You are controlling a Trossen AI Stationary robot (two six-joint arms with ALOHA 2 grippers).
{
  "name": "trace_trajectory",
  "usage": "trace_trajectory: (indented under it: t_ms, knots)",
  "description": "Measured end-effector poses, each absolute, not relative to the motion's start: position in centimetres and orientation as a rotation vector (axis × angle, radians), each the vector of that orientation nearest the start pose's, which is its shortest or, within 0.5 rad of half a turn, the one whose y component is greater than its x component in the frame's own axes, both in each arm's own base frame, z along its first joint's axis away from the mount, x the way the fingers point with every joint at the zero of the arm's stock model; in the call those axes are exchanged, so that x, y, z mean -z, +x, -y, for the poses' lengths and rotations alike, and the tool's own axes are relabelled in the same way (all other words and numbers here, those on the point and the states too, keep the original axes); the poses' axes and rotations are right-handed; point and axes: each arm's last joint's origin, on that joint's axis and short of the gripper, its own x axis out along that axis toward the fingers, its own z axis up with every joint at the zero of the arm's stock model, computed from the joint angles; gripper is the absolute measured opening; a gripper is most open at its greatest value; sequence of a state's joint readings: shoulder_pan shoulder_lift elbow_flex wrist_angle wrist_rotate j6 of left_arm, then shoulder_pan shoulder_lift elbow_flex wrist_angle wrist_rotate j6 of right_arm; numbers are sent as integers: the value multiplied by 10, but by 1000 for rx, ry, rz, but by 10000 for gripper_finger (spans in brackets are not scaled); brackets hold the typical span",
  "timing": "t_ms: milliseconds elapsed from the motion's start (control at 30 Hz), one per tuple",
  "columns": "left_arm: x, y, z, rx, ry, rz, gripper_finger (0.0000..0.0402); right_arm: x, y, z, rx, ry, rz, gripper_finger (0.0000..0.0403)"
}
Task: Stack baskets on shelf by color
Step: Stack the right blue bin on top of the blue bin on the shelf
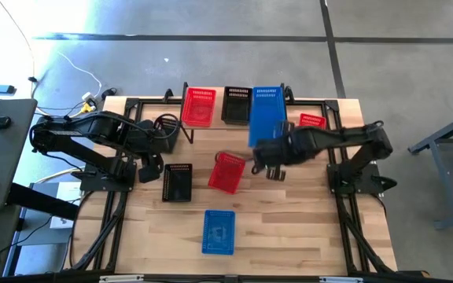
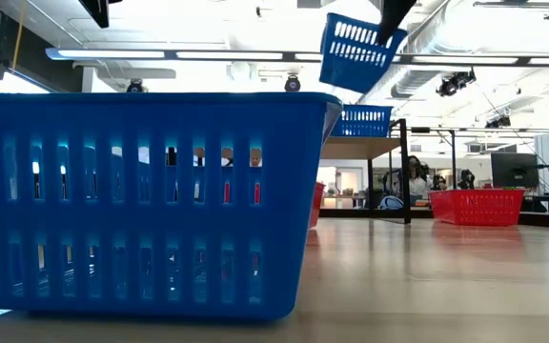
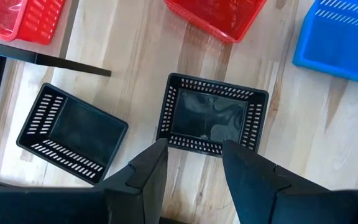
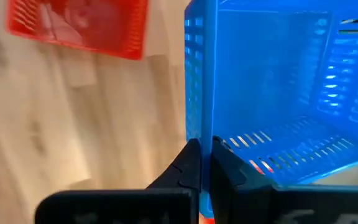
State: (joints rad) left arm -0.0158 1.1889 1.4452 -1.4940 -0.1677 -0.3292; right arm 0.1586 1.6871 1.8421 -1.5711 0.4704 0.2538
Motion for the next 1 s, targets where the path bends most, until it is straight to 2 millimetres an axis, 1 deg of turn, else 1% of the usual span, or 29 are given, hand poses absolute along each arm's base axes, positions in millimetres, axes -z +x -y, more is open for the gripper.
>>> trace_trajectory:
  t_ms: [267,433,633,733,833,1000]
  knots:
    - [-378,175,-2,-338,-180,-1195,143,-373,296,27,381,-355,-1404,0]
    - [-378,175,-2,-339,-183,-1191,143,-376,290,55,365,-396,-1450,0]
    - [-379,178,-2,-335,-188,-1157,143,-378,281,80,357,-390,-1483,0]
    - [-379,179,-2,-334,-189,-1151,143,-376,280,89,315,-371,-1492,0]
    - [-379,179,-2,-334,-189,-1151,143,-375,280,97,317,-358,-1499,0]
    - [-379,179,-2,-347,-207,-1147,143,-375,280,103,286,-313,-1469,0]
